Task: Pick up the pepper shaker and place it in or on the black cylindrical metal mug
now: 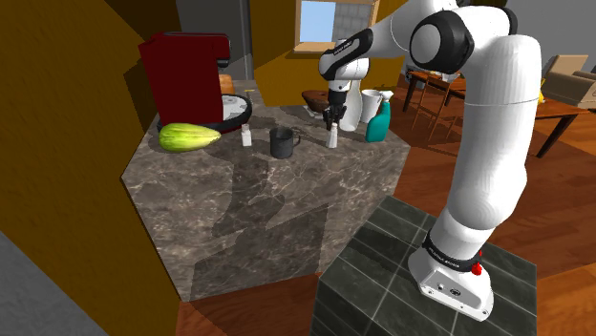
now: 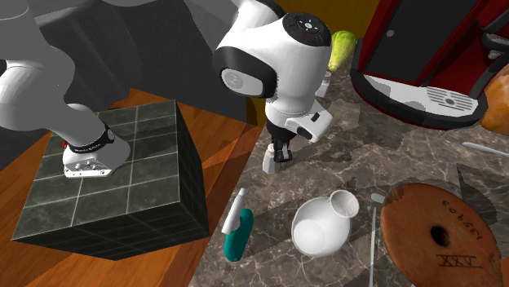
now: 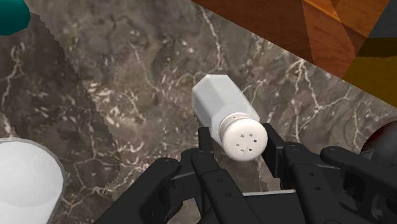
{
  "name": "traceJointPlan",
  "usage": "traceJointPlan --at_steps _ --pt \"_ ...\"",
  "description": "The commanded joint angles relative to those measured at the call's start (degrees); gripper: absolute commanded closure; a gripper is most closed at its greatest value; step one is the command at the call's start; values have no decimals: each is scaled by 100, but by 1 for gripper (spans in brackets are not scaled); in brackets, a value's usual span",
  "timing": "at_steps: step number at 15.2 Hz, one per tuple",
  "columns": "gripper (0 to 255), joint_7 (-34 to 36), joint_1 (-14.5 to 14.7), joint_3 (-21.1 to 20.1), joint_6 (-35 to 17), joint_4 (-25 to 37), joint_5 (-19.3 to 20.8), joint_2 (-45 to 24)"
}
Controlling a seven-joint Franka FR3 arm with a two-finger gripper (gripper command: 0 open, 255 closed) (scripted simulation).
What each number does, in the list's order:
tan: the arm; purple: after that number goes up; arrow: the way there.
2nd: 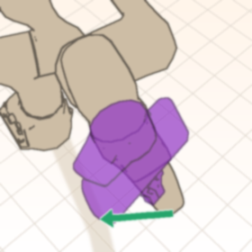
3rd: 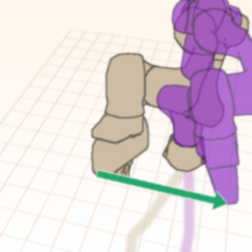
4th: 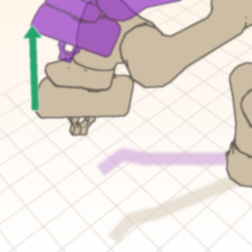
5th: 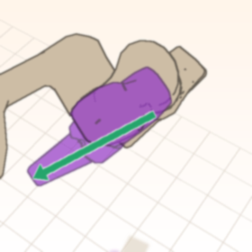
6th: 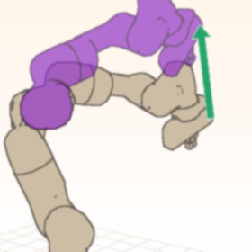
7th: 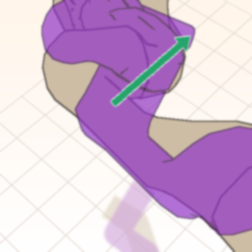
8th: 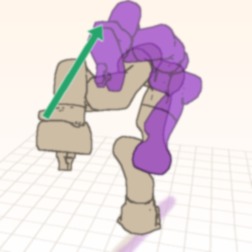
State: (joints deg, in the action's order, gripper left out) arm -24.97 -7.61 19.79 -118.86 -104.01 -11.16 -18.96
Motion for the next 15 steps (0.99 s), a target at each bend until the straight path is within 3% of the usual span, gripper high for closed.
traceJointPlan --at_steps 1,8,15 --pt "255 0 0 0 0 -1 0 -1" --pt "255 0 0 0 -1 -1 -1 -1" --pt "255 91 20 39 460 266 109 210"
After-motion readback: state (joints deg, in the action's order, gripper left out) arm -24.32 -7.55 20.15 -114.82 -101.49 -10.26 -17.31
